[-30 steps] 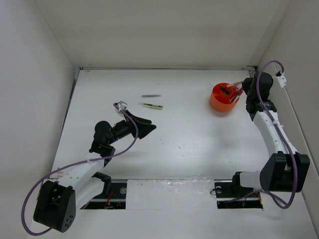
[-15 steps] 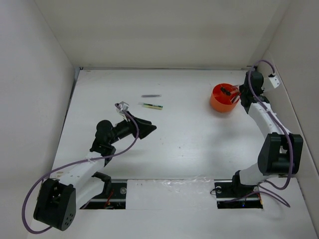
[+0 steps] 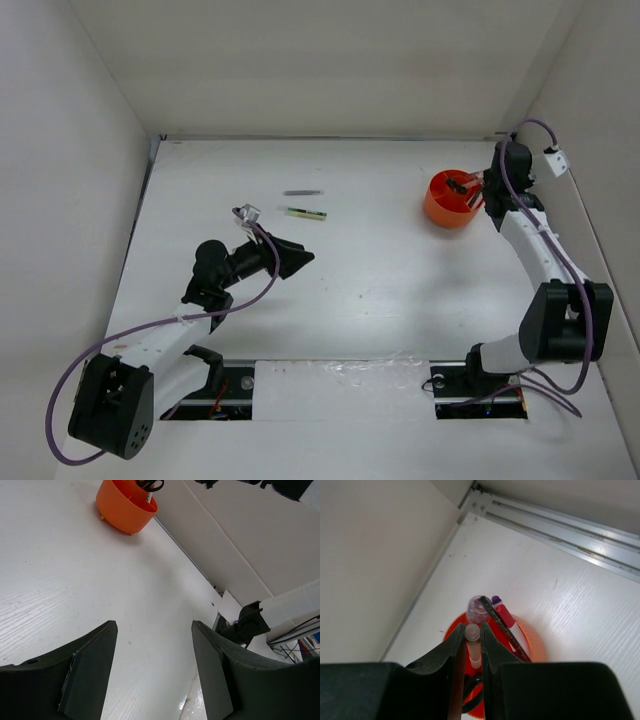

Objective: Sort the stationery into containers
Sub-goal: Place the pen in the storage box.

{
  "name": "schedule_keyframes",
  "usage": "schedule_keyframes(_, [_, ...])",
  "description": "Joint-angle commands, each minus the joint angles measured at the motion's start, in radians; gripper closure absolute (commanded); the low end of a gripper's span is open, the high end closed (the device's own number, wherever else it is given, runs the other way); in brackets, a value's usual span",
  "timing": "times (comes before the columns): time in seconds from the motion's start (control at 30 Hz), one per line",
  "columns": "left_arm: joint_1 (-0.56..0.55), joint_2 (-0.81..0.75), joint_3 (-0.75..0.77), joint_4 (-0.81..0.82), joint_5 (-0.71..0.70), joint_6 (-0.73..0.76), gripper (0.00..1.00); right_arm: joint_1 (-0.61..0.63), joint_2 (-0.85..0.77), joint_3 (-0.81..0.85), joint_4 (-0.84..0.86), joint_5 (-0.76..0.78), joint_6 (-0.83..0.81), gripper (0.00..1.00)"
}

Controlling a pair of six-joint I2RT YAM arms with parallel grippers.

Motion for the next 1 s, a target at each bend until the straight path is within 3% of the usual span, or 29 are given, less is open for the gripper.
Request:
schedule_keyframes(0.0, [-0.006,0.003,0.016,0.037,0.006,0.017,0.42,0.007,-0.128,0.011,0.021,0.055,-0.010,1.00])
schedule_keyframes(0.4, [-0.006,-0.006,0.016,0.046,0.017,0.008,0.42,-0.014,-0.186,-0.124,0.009,0.081,0.048,1.00])
schedule_keyframes(0.97, [-0.006,0.014,0.016,0.046,0.017,0.008,0.42,-0.005,0.030,-0.058,0.018,0.084,0.039,1.00])
